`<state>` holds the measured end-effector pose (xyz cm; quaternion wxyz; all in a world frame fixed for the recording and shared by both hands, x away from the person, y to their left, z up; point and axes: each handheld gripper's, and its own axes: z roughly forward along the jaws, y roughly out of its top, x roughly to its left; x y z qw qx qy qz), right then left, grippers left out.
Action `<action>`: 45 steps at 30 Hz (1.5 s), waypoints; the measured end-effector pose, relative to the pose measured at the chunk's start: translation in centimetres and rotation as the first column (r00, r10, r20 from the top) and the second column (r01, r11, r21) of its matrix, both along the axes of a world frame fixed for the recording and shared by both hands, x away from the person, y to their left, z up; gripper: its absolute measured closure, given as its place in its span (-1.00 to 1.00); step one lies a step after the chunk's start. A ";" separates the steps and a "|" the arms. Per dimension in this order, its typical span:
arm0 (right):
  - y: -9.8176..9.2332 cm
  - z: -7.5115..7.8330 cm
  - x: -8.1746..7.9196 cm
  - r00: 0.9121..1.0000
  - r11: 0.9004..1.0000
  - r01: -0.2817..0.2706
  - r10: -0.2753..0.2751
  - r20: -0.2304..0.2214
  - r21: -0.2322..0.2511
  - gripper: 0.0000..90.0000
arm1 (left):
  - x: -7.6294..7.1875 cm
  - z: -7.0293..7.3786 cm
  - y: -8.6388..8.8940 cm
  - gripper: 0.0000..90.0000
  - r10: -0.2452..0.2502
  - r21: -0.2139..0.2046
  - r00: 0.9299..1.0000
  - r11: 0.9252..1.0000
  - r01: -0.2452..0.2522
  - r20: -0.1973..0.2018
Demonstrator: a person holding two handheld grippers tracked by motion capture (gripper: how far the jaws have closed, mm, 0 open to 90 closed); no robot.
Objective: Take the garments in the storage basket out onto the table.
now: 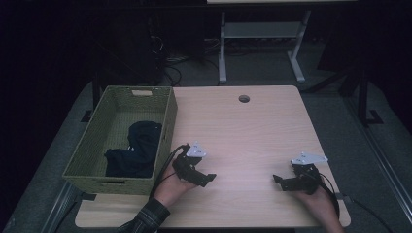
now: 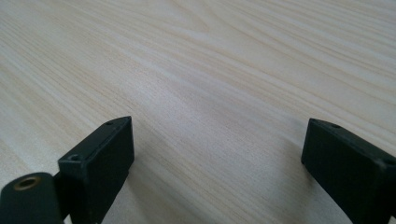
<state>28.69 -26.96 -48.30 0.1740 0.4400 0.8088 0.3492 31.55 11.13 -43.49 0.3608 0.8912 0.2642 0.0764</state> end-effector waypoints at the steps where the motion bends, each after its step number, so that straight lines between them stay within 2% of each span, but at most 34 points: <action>1: 0.0 0.0 0.0 1.000 1.000 0.001 -0.001 -0.001 0.000 -0.80 | 0.0 0.1 0.0 -0.69 -0.003 0.002 1.000 1.000 0.003 -0.002; 4: 0.0 0.0 0.0 1.000 1.000 0.001 -0.001 -0.001 0.000 -0.80 | 0.0 0.3 0.1 -0.69 0.000 -0.014 1.000 1.000 0.000 -0.011; 10: 0.0 0.0 0.0 1.000 1.000 0.002 -0.002 -0.002 0.000 -0.80 | -0.1 0.8 0.0 -0.69 -0.010 -0.002 1.000 1.000 0.010 -0.005; 14: 0.0 0.0 0.0 1.000 1.000 0.002 -0.002 -0.001 0.000 -0.80 | -0.2 1.1 0.0 -0.69 -0.007 -0.016 1.000 1.000 0.006 -0.013; 26: 0.0 0.0 0.0 1.000 1.000 0.003 -0.003 -0.004 0.002 -0.80 | -0.1 2.3 0.0 -0.69 -0.019 -0.027 0.999 0.999 0.018 -0.029; 28: 0.0 0.0 0.0 1.000 1.000 0.002 -0.002 -0.004 0.002 -0.80 | -0.1 2.4 0.0 -0.69 -0.028 -0.019 0.999 0.999 0.027 -0.032; 30: 0.0 0.0 0.0 1.000 1.000 0.002 -0.002 -0.004 0.002 -0.80 | -0.1 2.6 0.0 -0.69 -0.025 -0.031 0.999 0.999 0.023 -0.038; 34: 0.0 0.0 0.0 1.000 1.000 0.003 -0.003 -0.005 0.002 -0.80 | 0.0 3.2 0.0 -0.69 -0.038 -0.025 0.999 0.999 0.037 -0.035; 37: 0.0 0.0 0.0 1.000 1.000 0.003 -0.003 -0.005 0.002 -0.80 | 0.0 3.7 0.1 -0.69 -0.040 -0.047 0.999 0.998 0.038 -0.034; 41: 0.0 0.0 0.0 1.000 1.000 0.003 -0.003 -0.004 0.002 -0.80 | 0.0 4.3 0.1 -0.68 -0.054 -0.050 0.998 0.997 0.053 -0.034; 45: 0.0 0.0 0.0 1.000 1.000 0.004 -0.004 -0.005 0.003 -0.80 | 0.1 4.7 0.2 -0.68 -0.077 -0.035 0.996 0.996 0.076 -0.033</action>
